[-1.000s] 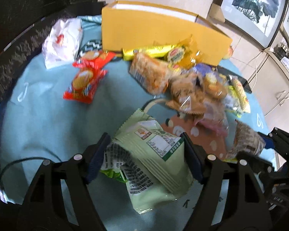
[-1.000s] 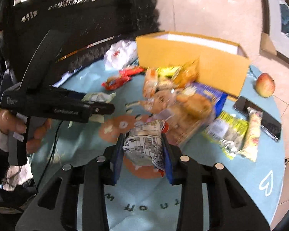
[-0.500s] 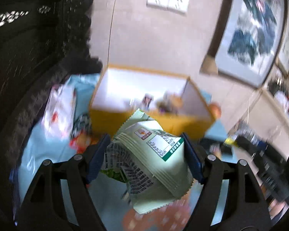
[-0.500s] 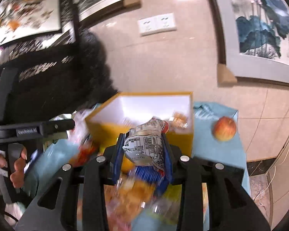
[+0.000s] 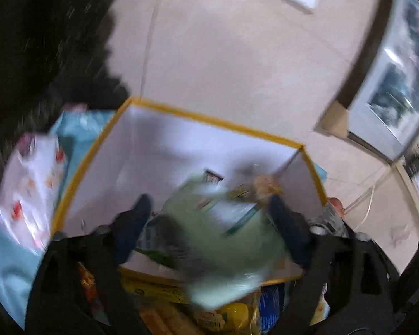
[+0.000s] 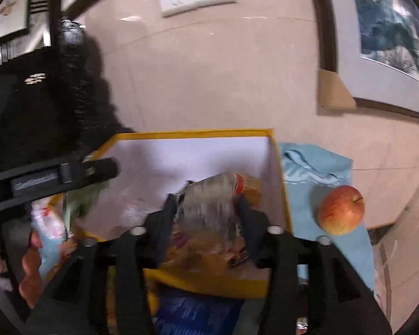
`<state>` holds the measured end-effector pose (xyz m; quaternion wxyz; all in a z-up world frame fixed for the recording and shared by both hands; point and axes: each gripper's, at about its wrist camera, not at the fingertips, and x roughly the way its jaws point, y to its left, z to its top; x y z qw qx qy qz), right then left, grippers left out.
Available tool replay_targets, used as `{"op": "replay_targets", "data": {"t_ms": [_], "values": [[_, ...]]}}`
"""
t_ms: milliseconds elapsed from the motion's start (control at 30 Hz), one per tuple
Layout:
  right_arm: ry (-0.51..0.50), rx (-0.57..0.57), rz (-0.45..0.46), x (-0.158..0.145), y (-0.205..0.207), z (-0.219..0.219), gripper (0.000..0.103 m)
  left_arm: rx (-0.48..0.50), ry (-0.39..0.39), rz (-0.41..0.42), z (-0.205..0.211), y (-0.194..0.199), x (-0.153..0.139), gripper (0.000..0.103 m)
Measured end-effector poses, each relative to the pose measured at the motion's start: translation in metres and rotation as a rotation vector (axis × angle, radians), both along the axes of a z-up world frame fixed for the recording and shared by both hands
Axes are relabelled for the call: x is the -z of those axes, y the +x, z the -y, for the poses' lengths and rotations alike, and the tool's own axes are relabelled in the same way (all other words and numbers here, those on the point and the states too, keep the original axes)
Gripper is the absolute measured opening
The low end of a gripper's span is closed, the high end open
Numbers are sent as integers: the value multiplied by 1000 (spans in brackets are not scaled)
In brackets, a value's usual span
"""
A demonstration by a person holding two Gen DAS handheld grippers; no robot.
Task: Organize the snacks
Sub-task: 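Carry both snacks into the yellow box and open both tools, then move both tools back over the snack pile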
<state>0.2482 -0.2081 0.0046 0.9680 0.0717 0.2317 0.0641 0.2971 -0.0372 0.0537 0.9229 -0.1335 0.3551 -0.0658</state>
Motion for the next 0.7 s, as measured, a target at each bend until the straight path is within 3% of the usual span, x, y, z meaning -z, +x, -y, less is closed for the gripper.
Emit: {"op": "replay_targets", "data": {"t_ms": [33, 100, 367, 400, 433, 467, 600, 700], "values": [[16, 20, 34, -1, -5, 4, 70, -12, -25, 3, -3, -1, 2, 95], [72, 20, 97, -3, -19, 12, 76, -25, -56, 13, -10, -5, 3, 101], [123, -7, 72, -6, -67, 34, 81, 12, -33, 10, -17, -54, -14, 101], [133, -10, 66, -5, -74, 37, 85, 15, -24, 19, -18, -67, -18, 101], [148, -9, 63, -4, -82, 40, 98, 18, -16, 23, -19, -75, -20, 101], [170, 4, 70, -2, -93, 44, 102, 24, -8, 23, -21, -87, -22, 101], [181, 14, 70, 6, -132, 49, 102, 43, 14, -2, -23, -121, -16, 101], [154, 29, 47, 17, -149, 46, 102, 75, 79, -18, -18, -147, -1, 101]]}}
